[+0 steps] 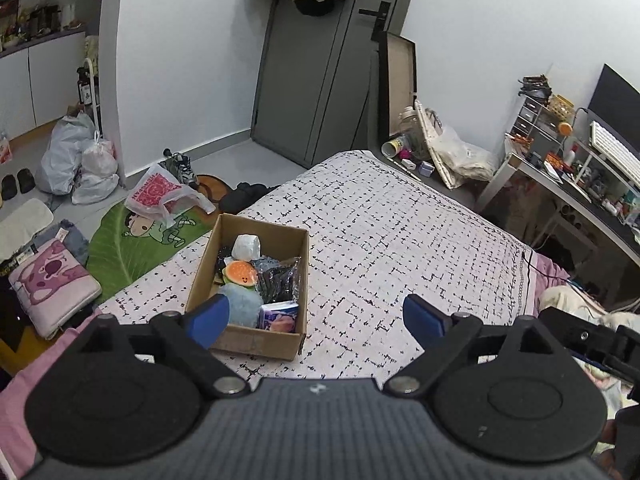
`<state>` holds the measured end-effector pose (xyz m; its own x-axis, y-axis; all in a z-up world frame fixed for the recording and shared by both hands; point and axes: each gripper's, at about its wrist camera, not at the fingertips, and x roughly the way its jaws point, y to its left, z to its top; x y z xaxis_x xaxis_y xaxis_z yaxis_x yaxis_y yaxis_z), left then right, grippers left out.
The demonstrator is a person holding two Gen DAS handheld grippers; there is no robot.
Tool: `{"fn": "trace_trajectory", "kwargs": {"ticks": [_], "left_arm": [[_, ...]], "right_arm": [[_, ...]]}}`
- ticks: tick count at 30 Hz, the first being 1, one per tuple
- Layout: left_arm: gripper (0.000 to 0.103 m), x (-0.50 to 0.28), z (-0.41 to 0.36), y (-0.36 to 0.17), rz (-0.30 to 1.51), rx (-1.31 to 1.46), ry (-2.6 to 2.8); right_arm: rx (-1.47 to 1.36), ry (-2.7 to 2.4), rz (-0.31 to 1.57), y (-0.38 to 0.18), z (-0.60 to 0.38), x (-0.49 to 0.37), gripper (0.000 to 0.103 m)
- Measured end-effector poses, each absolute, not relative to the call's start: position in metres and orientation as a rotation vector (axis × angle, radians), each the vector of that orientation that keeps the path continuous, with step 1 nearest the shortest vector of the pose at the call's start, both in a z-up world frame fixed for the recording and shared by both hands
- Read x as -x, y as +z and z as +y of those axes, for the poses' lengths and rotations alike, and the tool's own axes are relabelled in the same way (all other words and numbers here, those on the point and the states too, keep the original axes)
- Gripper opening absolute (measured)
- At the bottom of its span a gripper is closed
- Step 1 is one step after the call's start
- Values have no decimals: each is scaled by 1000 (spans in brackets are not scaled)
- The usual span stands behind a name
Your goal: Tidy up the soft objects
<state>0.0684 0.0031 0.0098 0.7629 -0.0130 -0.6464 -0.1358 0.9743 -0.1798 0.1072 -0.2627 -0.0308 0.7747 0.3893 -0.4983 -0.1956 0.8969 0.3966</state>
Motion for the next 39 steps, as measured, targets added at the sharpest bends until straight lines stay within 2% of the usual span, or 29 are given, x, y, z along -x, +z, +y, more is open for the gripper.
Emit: {"fn": "trace_trajectory", "kwargs": {"ticks": [20, 39], "left_arm": [[94, -12, 23, 19, 696, 139, 34], [94, 4, 36, 6, 729, 100, 56]], "right_arm": [[-231, 332, 628, -17, -248, -51, 103], [-226, 302, 687, -41, -248, -41, 103]]}}
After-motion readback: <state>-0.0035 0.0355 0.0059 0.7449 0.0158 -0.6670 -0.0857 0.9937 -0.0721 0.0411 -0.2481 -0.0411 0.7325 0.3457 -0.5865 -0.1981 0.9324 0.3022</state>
